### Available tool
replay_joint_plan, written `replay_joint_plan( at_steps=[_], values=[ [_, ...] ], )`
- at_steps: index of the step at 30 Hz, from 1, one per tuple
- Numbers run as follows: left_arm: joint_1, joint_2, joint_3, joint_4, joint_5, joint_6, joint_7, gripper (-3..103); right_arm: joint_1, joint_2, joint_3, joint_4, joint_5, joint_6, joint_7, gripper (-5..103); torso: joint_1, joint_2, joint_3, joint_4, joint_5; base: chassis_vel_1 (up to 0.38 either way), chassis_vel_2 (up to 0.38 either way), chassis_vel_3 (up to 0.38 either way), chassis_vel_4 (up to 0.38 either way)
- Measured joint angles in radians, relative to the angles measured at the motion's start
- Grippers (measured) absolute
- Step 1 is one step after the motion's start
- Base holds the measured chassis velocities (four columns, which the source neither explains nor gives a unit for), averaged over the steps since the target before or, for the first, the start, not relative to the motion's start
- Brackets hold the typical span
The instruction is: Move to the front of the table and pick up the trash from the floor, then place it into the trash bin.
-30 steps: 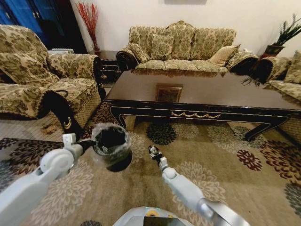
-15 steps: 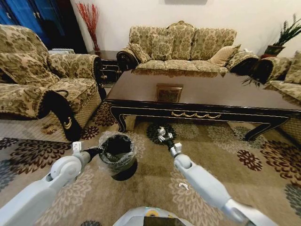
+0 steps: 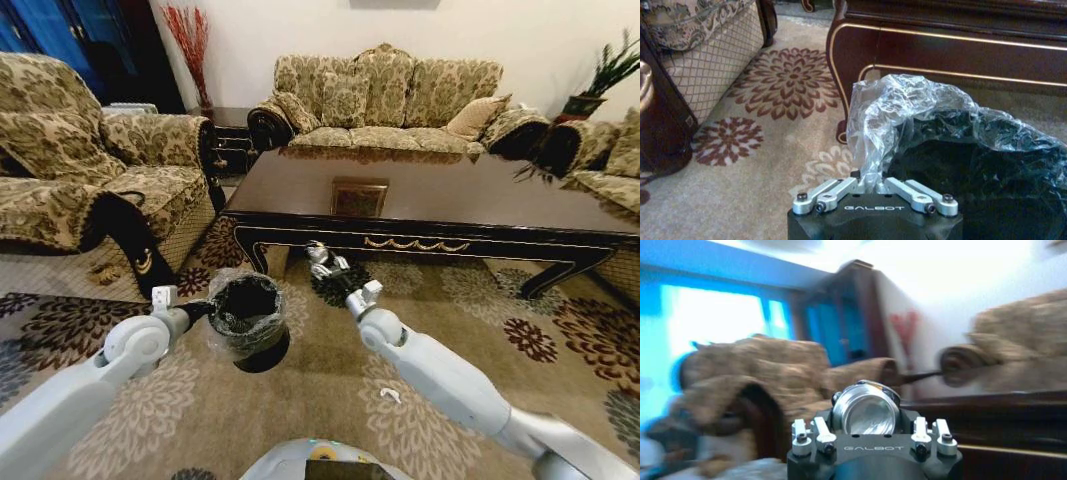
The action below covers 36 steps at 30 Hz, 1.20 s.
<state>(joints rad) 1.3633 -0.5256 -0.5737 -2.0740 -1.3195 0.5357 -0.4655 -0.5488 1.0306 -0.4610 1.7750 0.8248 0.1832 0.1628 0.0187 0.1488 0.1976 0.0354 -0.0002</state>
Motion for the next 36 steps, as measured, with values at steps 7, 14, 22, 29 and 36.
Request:
replay_joint_plan(
  at_steps=[7,14,22,29,36],
  values=[
    [-0.014,0.017,-0.007,0.011,-0.005,-0.004,0.0,4,0.052,0.05,-0.108,-0.04,0.012,0.105,-0.157,63,0.0,0.0,0.0,-0.0001,0.0,0.0,0.0,0.0,0.0],
    [-0.019,0.02,-0.023,0.012,-0.016,-0.007,0.001,4,0.071,0.156,-0.187,-0.132,-0.011,0.131,-0.2,63,0.0,0.0,0.0,0.0,0.0001,0.0,0.0,0.0,0.0],
    [-0.026,0.025,-0.03,0.016,-0.022,-0.008,0.002,4,0.081,0.171,-0.197,-0.159,-0.015,0.128,-0.195,90,0.0,0.0,0.0,-0.0002,0.0001,0.0,0.0,0.0,0.0],
    [-0.028,0.028,-0.036,0.022,-0.022,-0.009,0.005,4,0.051,0.09,-0.099,-0.119,-0.015,0.089,-0.109,100,0.0,0.0,0.0,0.0003,0.0002,0.0,0.0,0.0,0.0],
    [-0.032,0.066,-0.06,0.016,-0.03,-0.013,0.019,4,-0.058,-0.058,0.089,-0.101,-0.045,-0.077,0.155,100,0.0,0.0,0.0,-0.0005,0.0007,0.0,0.0,0.0,0.0]
  ],
)
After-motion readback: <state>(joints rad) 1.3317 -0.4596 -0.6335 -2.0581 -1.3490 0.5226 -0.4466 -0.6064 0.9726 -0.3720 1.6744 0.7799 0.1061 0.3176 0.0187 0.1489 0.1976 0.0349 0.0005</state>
